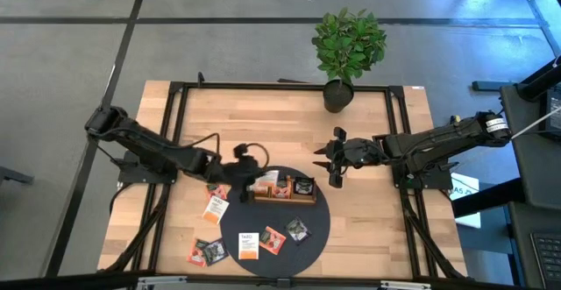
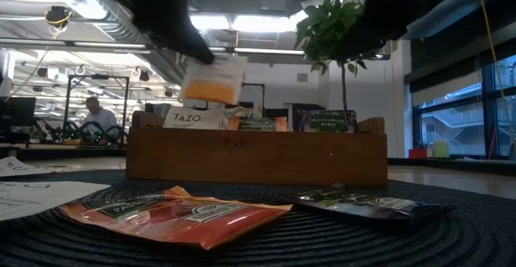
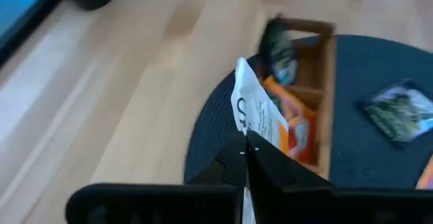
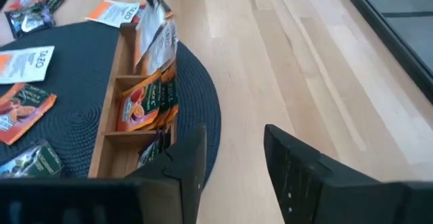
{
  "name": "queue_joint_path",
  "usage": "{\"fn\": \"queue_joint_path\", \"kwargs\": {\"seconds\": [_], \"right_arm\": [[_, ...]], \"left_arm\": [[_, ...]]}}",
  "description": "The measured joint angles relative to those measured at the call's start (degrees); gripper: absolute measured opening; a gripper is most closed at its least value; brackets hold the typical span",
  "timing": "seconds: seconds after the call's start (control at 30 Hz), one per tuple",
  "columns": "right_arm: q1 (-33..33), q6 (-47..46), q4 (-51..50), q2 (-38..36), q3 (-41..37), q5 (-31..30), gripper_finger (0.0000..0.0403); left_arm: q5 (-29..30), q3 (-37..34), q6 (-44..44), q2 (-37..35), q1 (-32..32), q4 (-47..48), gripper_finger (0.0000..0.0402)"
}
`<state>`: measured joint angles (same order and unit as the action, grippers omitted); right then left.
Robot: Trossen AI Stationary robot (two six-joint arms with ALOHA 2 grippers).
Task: Pick & Place Tea
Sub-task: Put the white orange tea bag into the left section of the wooden organizer
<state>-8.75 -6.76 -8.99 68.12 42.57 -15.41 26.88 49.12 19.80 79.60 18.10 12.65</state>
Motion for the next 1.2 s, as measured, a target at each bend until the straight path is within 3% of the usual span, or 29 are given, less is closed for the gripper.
{"fn": "queue_joint_path", "kwargs": {"seconds": [0.17, 0.37, 0.83, 1.2], "right_arm": [[0.00, -1.88, -0.02, 0.00, 0.00, -0.01, 0.0151], [0.01, -1.98, 0.20, 0.00, 0.00, -0.01, 0.0151], [0.01, -2.05, 0.20, 0.00, 0.00, -0.01, 0.0151], [0.00, -2.02, 0.19, 0.00, 0.00, -0.01, 0.0151]], "left_arm": [[9.52, 0.00, 10.81, -1.33, 4.72, 8.24, 0.0003], [13.71, -0.02, 13.98, 1.03, 8.14, 9.28, 0.0003], [15.56, 0.00, 16.54, 8.02, 8.01, 6.86, 0.0004], [15.03, 0.00, 15.72, 8.51, 7.99, 6.40, 0.0024]]}}
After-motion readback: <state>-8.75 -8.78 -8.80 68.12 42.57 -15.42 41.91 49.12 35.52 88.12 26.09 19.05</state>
